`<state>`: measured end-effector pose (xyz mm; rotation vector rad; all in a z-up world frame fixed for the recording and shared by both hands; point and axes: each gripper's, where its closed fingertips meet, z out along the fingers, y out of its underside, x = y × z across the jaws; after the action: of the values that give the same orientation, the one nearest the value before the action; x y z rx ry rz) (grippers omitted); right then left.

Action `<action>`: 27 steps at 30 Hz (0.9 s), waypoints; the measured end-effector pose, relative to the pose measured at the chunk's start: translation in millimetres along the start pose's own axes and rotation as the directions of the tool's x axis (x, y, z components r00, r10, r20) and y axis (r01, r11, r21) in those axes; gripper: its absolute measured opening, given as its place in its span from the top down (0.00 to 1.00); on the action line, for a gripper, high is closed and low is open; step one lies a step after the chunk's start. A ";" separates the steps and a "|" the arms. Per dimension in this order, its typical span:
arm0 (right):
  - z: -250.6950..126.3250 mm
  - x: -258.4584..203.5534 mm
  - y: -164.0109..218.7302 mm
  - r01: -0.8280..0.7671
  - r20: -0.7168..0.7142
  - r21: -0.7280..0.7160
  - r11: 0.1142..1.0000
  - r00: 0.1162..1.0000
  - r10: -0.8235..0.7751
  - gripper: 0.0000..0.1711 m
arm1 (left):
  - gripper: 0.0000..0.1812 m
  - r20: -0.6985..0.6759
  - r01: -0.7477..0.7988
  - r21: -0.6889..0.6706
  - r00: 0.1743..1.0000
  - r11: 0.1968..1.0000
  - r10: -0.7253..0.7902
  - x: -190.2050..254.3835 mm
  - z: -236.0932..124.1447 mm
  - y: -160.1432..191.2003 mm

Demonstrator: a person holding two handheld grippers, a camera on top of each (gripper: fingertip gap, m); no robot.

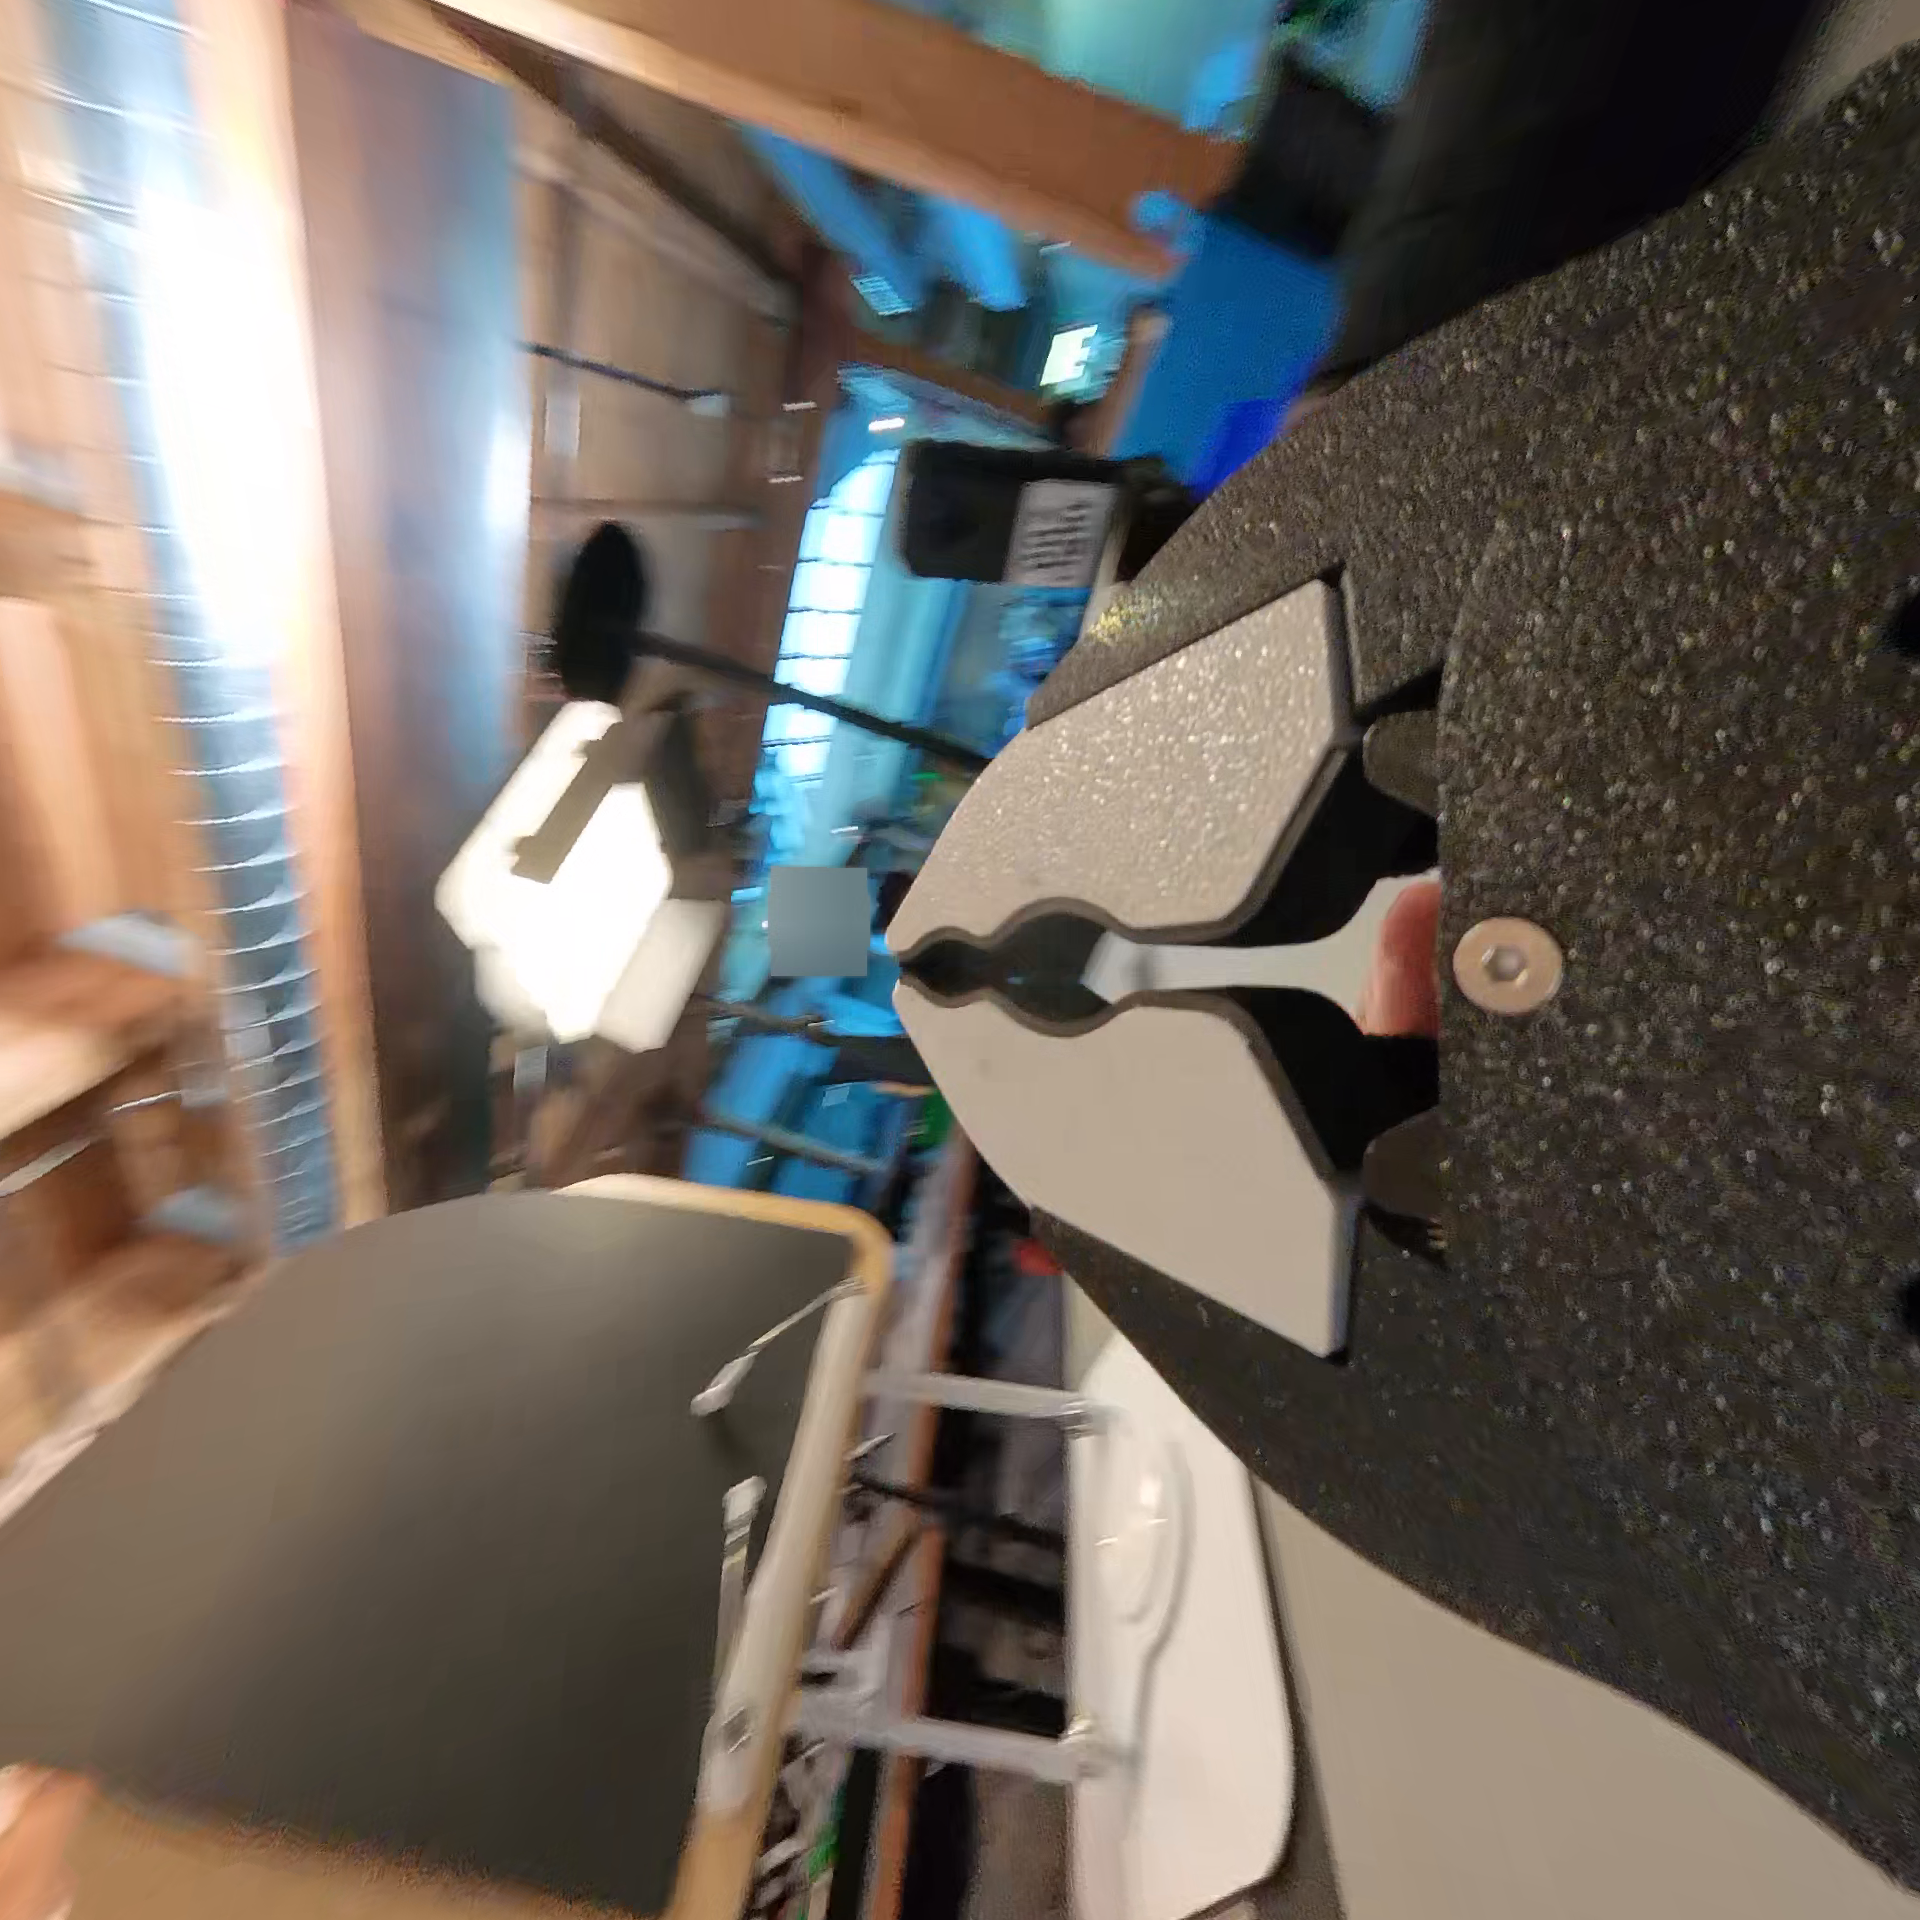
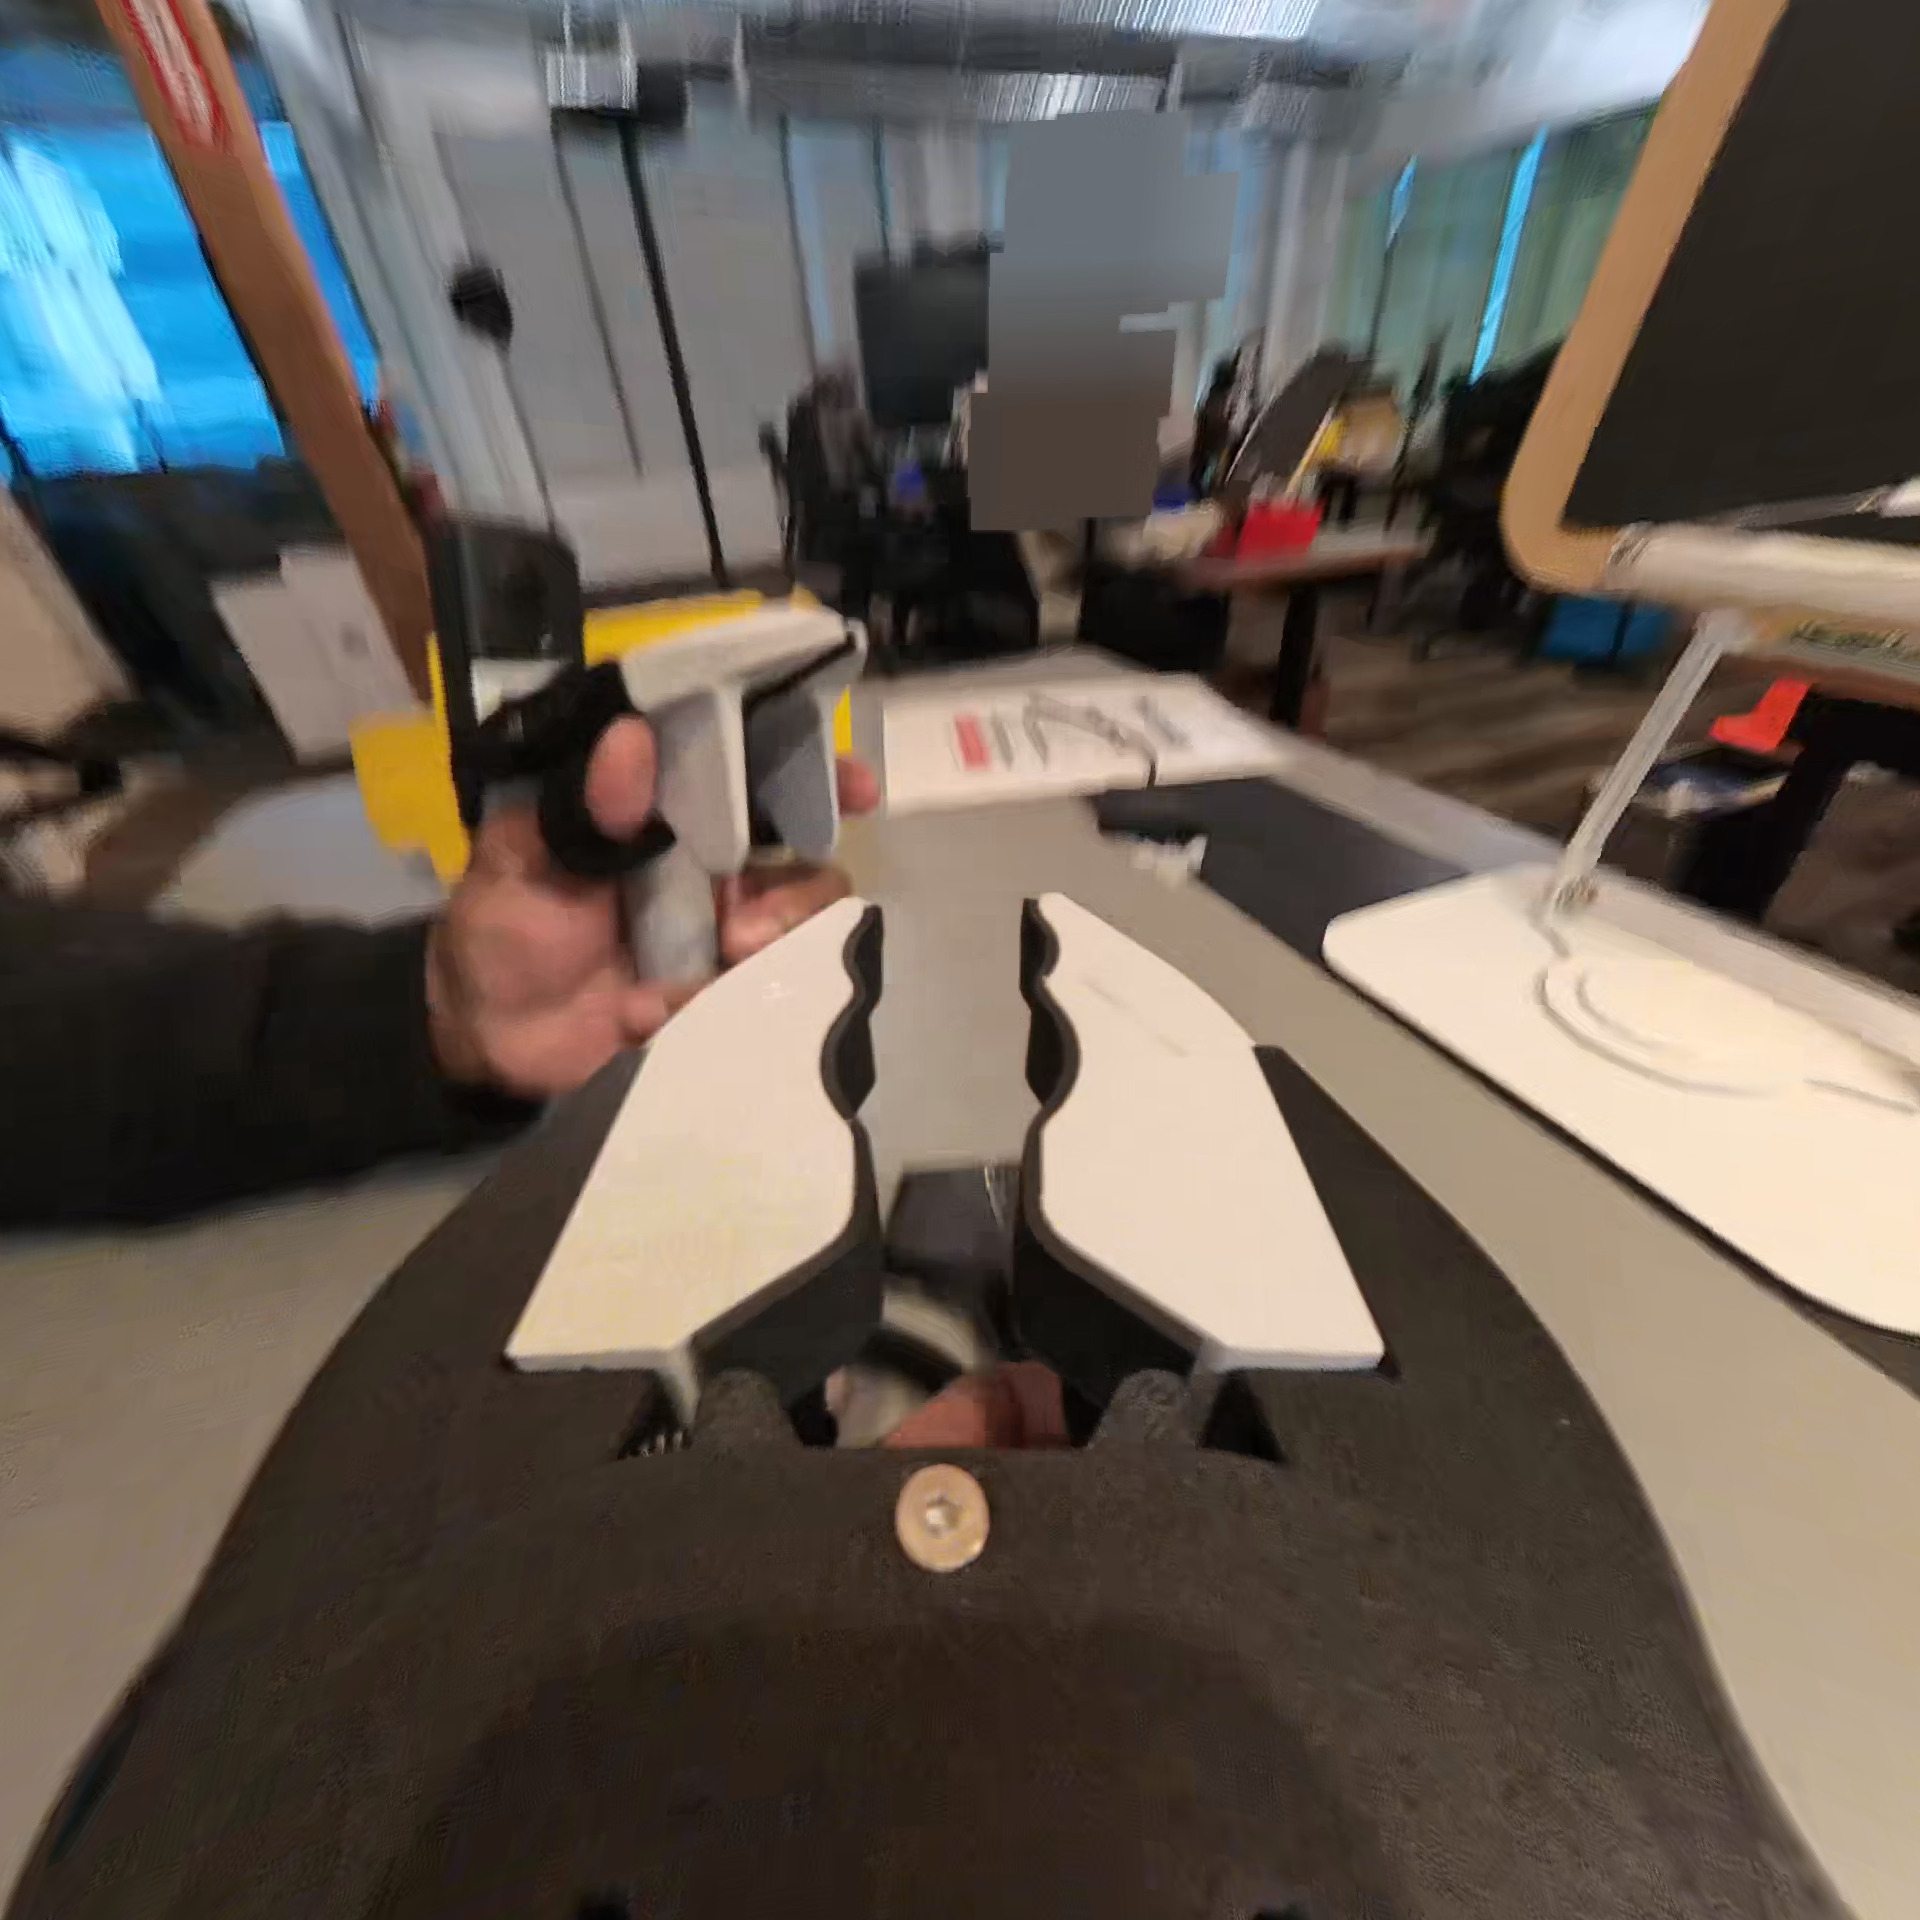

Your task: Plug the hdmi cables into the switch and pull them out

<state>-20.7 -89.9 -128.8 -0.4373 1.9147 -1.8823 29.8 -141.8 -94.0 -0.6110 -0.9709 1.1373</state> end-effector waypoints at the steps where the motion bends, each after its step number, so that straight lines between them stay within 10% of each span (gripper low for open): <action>1: -1.5 2.4 16.0 0.020 0.033 -0.097 0.995 0.999 -0.017 0.85 | 0.99 -0.037 -0.015 -0.104 0.999 0.994 0.012 0.2 0.8 16.2; 10: -21.6 -19.9 95.9 -0.036 0.227 -0.536 0.844 0.956 0.185 0.77 | 0.85 -0.091 0.025 -0.468 0.993 0.884 -0.076 -5.6 -10.1 83.8; 16: -31.0 -32.1 102.6 0.293 0.396 -0.505 0.812 0.914 -0.083 0.73 | 0.80 -0.131 0.092 -0.565 0.971 0.820 -0.199 5.1 -14.2 98.6; 27: -26.8 -44.6 122.4 0.410 0.562 -0.531 0.741 0.825 -0.054 0.74 | 0.76 -0.163 0.127 -0.634 0.942 0.763 -0.292 19.5 -21.2 108.2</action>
<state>12.5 -40.2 -247.6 -1.3202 2.1104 -0.9910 0.1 -86.1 -186.5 -1.1164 -1.1566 0.4953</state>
